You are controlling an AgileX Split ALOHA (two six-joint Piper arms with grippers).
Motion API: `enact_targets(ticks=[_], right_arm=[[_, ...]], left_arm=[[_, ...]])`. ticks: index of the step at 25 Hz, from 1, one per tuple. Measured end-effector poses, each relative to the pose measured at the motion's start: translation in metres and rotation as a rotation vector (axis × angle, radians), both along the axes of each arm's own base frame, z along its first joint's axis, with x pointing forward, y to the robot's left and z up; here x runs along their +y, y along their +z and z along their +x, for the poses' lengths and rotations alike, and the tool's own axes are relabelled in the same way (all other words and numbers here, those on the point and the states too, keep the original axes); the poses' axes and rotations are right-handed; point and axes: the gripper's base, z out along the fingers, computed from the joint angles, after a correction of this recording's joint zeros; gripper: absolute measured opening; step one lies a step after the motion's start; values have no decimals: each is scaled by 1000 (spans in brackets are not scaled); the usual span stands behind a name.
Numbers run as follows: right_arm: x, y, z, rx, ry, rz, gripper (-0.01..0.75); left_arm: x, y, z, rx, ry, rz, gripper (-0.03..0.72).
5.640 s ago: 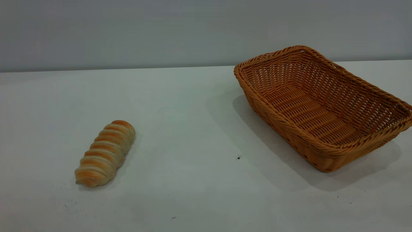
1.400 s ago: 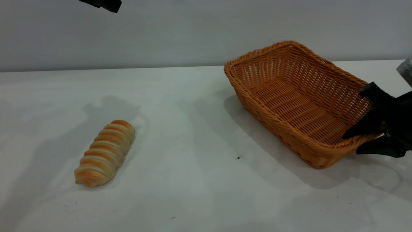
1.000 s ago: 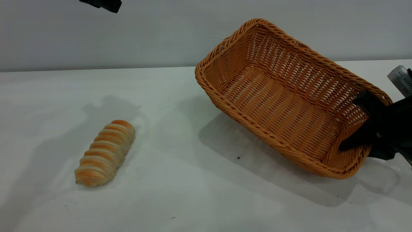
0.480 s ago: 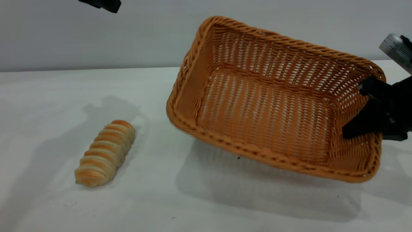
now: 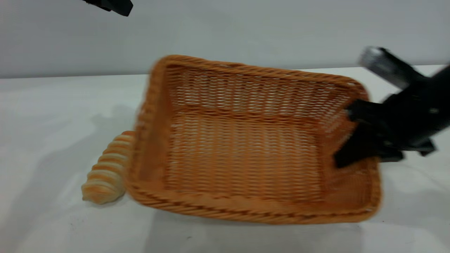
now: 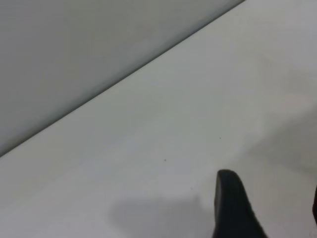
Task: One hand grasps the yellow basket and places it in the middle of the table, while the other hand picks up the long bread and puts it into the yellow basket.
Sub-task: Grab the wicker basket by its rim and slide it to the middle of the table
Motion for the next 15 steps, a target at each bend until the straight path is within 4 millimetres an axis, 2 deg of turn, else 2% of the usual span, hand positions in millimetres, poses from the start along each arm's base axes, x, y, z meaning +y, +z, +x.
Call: enact_targets(ticks=[5, 15], right_arm=[[27, -4, 13, 57, 32, -33, 94], [23, -12, 25, 127, -107, -118, 94]], left_arm=[[0, -1, -1, 12, -8, -1, 438], [-1, -1, -1, 14, -9, -1, 438]])
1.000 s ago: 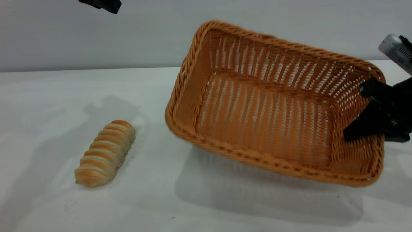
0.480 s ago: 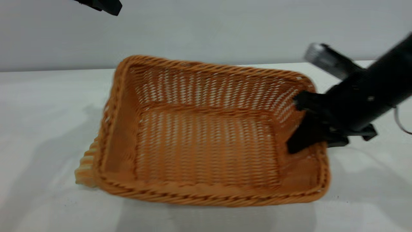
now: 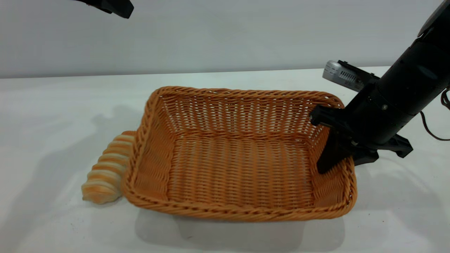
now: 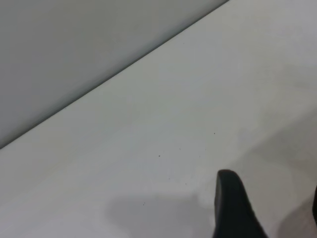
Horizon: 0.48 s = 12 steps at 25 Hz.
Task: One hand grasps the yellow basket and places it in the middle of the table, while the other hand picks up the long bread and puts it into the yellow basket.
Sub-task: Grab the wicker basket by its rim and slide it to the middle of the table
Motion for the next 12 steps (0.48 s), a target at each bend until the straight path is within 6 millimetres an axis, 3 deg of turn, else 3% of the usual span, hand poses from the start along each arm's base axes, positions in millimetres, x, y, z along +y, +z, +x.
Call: enact_targets(ticks=[6, 12], right_arm=[[4, -4, 5, 17, -13, 8, 94], [24, -12, 7, 43, 24, 22, 94]], left_arm=[[0, 0, 0, -1, 0, 0, 438], [0, 0, 0, -1, 0, 0, 438]])
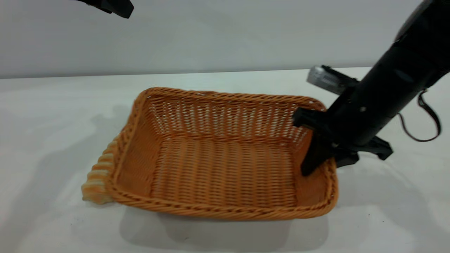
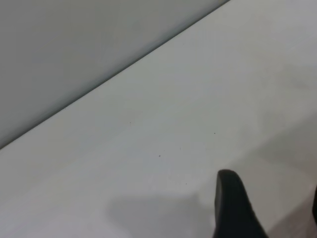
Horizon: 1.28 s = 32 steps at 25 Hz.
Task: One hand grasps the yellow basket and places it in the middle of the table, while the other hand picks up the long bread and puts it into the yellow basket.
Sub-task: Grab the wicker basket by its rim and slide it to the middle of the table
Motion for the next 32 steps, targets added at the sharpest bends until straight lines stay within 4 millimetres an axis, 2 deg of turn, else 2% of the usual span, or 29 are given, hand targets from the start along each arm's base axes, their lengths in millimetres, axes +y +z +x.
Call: enact_targets(ticks=[5, 7, 10, 12, 15, 21, 25, 32], right_arm=[[4, -1, 0, 3, 2, 2, 95], [4, -1, 0, -1, 6, -3, 122], [5, -6, 0, -4, 15, -17, 257], [5, -7, -1, -3, 27, -24, 384], [5, -9, -1, -3, 38, -30, 490], [5, -4, 2, -32, 66, -42, 513], [2, 15, 8, -86, 63, -35, 513], [-18, 38, 16, -141, 32, -43, 513]], left_arm=[[0, 0, 0, 1, -1, 0, 438], [0, 0, 0, 1, -1, 0, 438], [0, 0, 0, 1, -1, 0, 438], [0, 0, 0, 1, -1, 0, 438], [0, 0, 0, 1, -1, 0, 438], [0, 0, 0, 1, -1, 0, 438], [0, 0, 0, 2, -1, 0, 438], [0, 0, 0, 3, -2, -1, 438]])
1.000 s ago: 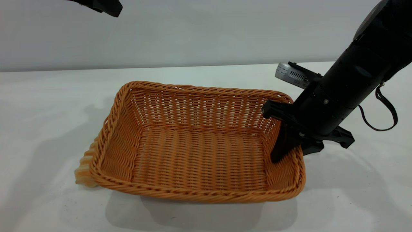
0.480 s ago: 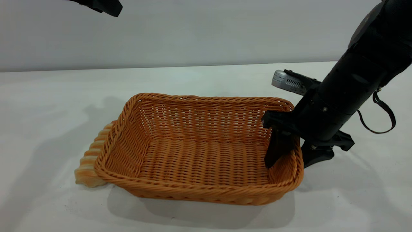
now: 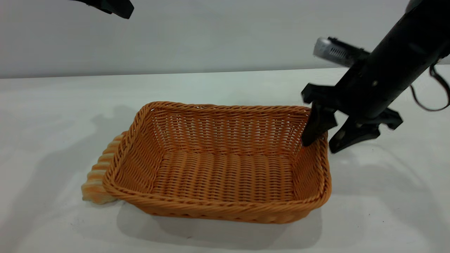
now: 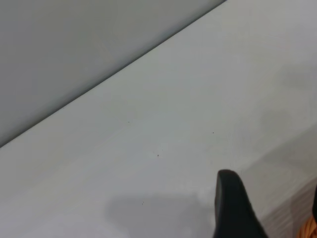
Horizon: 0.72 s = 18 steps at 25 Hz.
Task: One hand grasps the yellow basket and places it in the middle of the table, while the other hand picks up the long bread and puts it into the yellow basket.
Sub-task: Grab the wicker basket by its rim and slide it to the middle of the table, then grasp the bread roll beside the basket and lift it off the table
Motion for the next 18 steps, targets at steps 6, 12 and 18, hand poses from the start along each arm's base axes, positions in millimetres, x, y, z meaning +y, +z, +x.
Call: enact_targets(ticks=[6, 12, 18], right_arm=[[-18, 30, 6, -79, -35, 1, 513], [-41, 76, 3, -204, -3, -74, 472], [-59, 145, -22, -346, 59, -243, 436]], left_arm=[[0, 0, 0, 1, -1, 0, 438], [0, 0, 0, 1, -1, 0, 438], [0, 0, 0, 6, 9, -8, 438]])
